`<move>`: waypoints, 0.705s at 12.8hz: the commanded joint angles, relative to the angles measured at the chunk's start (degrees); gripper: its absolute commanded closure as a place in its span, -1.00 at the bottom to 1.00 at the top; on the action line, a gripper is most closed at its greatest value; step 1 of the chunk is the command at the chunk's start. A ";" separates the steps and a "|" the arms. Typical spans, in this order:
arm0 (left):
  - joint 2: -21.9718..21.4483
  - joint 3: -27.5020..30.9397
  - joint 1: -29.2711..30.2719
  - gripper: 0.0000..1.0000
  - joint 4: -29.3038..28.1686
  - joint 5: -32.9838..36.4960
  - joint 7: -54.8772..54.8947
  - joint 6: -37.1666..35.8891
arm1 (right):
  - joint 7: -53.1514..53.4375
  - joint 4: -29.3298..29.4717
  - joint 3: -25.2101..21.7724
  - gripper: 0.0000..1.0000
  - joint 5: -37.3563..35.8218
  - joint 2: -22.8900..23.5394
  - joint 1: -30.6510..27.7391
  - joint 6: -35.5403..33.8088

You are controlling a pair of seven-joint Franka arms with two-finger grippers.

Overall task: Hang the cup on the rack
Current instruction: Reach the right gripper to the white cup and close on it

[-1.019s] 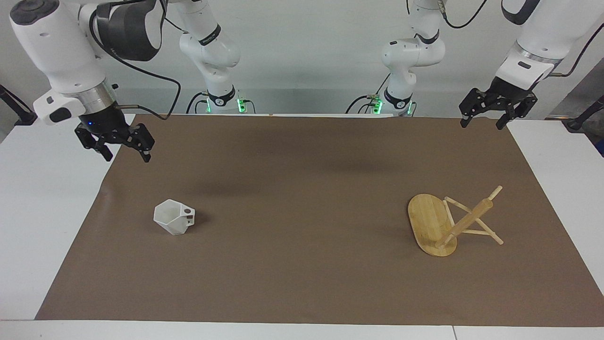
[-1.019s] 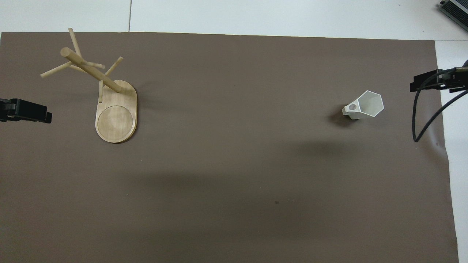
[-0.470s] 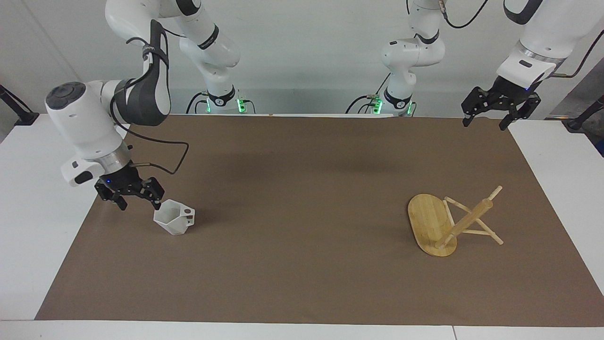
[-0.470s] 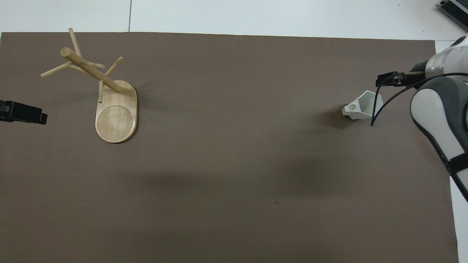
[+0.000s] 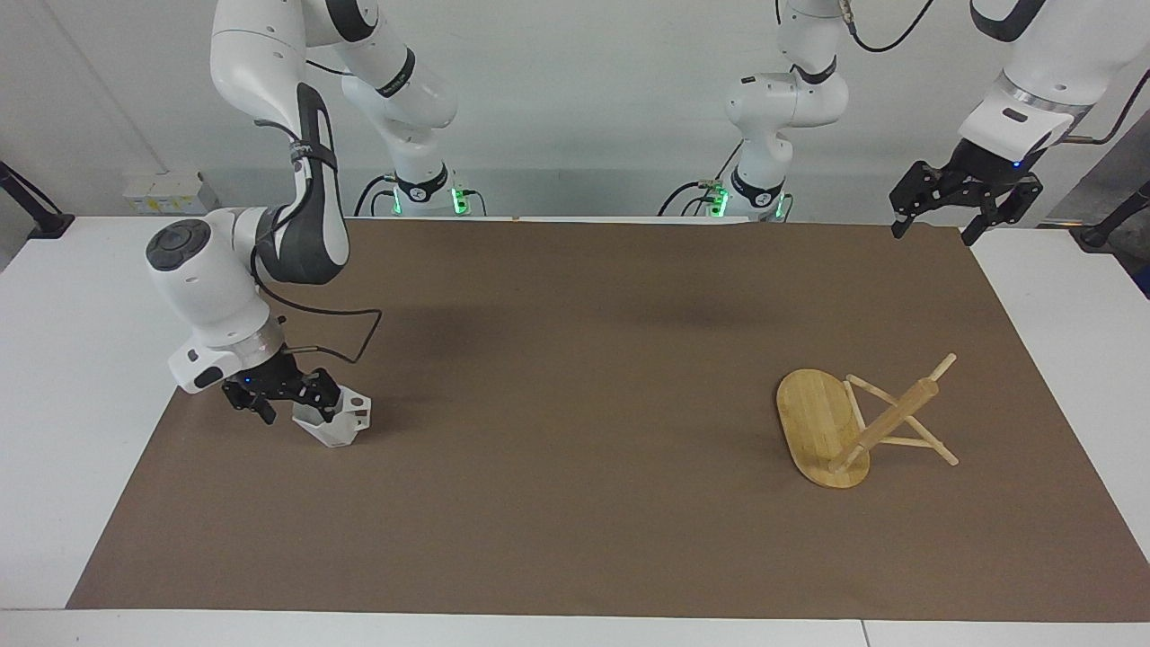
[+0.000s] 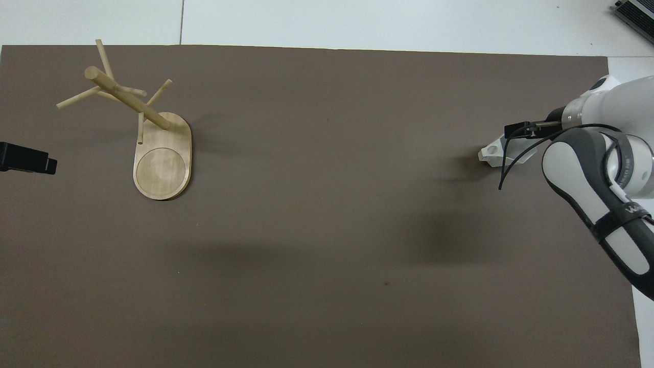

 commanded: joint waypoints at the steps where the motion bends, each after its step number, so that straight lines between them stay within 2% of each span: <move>1: -0.43 0.98 -1.76 -1.00 -0.66 1.07 0.17 -0.08 | -3.79 -1.30 0.58 -1.00 -0.88 -0.46 -2.53 1.04; 7: -0.78 0.80 -1.94 -1.00 -1.19 1.16 -1.49 -0.52 | -4.42 -2.62 0.58 -1.00 -0.88 -0.55 -2.98 1.04; 9: -0.87 0.63 -2.11 -1.00 -1.36 1.16 -2.64 -0.52 | -2.41 -4.20 0.58 -0.77 -0.61 -0.89 -2.98 0.69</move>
